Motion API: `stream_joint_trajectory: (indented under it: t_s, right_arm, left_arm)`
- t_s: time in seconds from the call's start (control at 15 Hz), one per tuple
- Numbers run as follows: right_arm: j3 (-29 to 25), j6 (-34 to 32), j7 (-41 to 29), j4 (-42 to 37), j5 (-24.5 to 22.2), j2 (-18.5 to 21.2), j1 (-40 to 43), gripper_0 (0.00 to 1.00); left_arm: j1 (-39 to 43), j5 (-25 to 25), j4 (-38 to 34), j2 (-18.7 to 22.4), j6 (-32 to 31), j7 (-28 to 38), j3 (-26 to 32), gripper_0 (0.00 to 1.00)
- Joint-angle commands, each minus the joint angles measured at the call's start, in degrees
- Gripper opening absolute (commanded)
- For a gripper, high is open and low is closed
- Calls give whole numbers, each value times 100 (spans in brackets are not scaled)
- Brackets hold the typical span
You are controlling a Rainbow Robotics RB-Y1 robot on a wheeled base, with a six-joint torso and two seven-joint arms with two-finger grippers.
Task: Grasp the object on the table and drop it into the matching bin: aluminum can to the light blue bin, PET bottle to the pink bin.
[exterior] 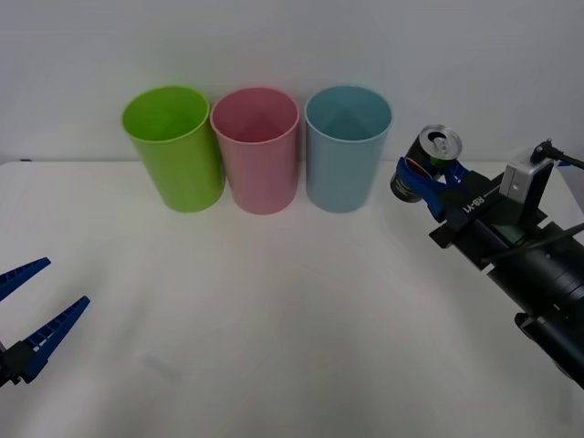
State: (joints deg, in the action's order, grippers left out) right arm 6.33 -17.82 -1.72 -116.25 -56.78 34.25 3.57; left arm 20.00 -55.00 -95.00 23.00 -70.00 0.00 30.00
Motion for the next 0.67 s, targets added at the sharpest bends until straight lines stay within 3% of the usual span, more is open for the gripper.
stream_joint_trajectory:
  t_s: [0.07, 0.4, 0.67]
  right_arm:
    - [8, 7, -321, 252, -8, 179, -471, 0]
    - [316, 7, -391, 1350, -26, 187, -1667, 0]
    - [483, 16, -400, 2300, -201, -85, -2502, 0]
  left_arm:
    - [0, 0, 0, 0, 0, 0, 0, 100]
    - [0, 0, 0, 0, 0, 0, 0, 100]
    - [0, 0, 0, 0, 0, 0, 0, 100]
